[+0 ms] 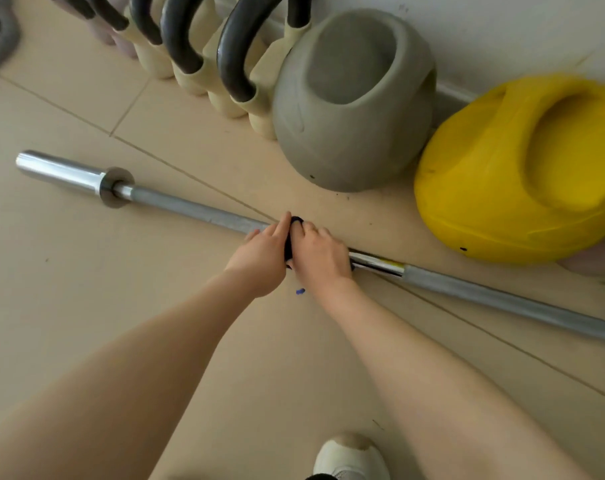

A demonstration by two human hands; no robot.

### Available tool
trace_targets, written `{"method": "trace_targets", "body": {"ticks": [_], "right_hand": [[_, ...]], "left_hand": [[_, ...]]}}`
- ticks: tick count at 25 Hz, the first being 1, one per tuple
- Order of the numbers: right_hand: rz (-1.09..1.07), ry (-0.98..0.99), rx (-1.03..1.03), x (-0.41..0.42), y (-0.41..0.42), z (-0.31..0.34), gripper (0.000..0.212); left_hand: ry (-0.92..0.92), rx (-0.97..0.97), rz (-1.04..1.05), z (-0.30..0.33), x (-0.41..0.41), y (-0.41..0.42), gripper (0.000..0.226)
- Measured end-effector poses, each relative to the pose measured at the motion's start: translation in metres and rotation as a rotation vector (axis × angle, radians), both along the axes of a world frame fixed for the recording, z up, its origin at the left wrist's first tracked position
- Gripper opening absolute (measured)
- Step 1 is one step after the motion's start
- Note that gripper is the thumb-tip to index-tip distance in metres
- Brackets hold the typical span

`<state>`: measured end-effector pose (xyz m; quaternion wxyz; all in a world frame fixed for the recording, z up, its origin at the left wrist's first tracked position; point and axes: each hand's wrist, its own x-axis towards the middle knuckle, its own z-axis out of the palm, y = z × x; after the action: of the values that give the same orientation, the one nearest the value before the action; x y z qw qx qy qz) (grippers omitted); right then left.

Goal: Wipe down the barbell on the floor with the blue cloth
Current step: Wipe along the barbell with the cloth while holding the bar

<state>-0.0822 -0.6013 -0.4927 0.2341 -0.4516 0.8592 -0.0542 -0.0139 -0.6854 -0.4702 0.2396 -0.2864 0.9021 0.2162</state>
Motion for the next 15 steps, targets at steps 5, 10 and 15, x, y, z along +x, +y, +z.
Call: {"method": "trace_targets", "body": {"ticks": [5,10,15], "right_hand": [[0.009,-0.027,0.102,-0.027,0.031,0.002,0.042],[-0.115,0.025,0.136,-0.032,0.047,0.003,0.038],[-0.106,-0.092,-0.006,0.012,-0.026,0.0,0.049]], "left_hand": [[-0.07,-0.051,0.037,0.0,0.012,0.009,0.08],[0.015,0.095,0.128,0.001,0.005,-0.004,0.079],[0.093,0.231,0.048,0.0,0.02,-0.025,0.076]]}}
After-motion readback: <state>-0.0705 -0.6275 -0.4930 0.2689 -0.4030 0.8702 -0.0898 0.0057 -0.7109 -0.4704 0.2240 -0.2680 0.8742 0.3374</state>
